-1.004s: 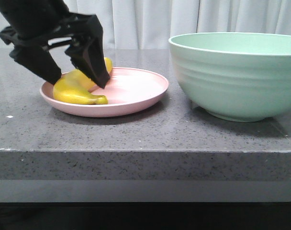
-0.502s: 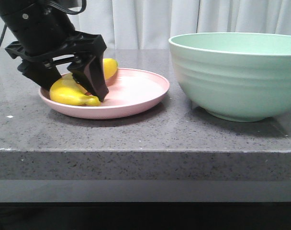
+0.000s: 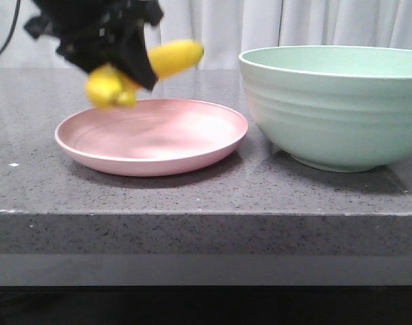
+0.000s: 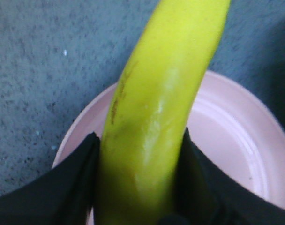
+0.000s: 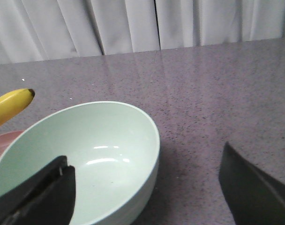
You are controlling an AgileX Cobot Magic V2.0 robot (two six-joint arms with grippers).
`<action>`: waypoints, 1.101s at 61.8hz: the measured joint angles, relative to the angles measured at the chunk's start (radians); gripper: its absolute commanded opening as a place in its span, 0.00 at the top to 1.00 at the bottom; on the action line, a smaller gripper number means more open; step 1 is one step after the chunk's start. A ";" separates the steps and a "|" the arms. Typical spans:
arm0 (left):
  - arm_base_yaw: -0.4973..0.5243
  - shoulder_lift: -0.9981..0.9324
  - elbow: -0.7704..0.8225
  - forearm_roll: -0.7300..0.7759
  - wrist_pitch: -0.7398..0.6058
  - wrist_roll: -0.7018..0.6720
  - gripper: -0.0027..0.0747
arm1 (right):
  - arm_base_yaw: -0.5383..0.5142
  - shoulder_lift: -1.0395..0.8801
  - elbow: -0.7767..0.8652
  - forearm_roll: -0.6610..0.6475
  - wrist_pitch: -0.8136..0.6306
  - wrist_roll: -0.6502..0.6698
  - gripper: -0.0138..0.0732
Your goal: Transfer banana from pink plate to green bowl
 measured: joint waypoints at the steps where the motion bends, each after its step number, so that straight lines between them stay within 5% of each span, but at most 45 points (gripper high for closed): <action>1: -0.002 -0.010 -0.009 0.000 0.008 0.000 0.94 | 0.000 0.000 0.000 0.015 0.000 0.000 0.11; 18: -0.143 -0.162 -0.082 0.000 0.091 0.002 0.94 | 0.039 0.137 -0.049 0.490 0.042 -0.047 0.11; 50: -0.261 -0.208 -0.084 -0.002 0.115 0.002 0.94 | 0.283 0.573 -0.264 1.387 0.096 -0.748 0.11; 68: -0.263 -0.208 -0.084 0.000 0.119 0.002 0.94 | 0.285 0.773 -0.388 1.507 0.225 -0.910 0.13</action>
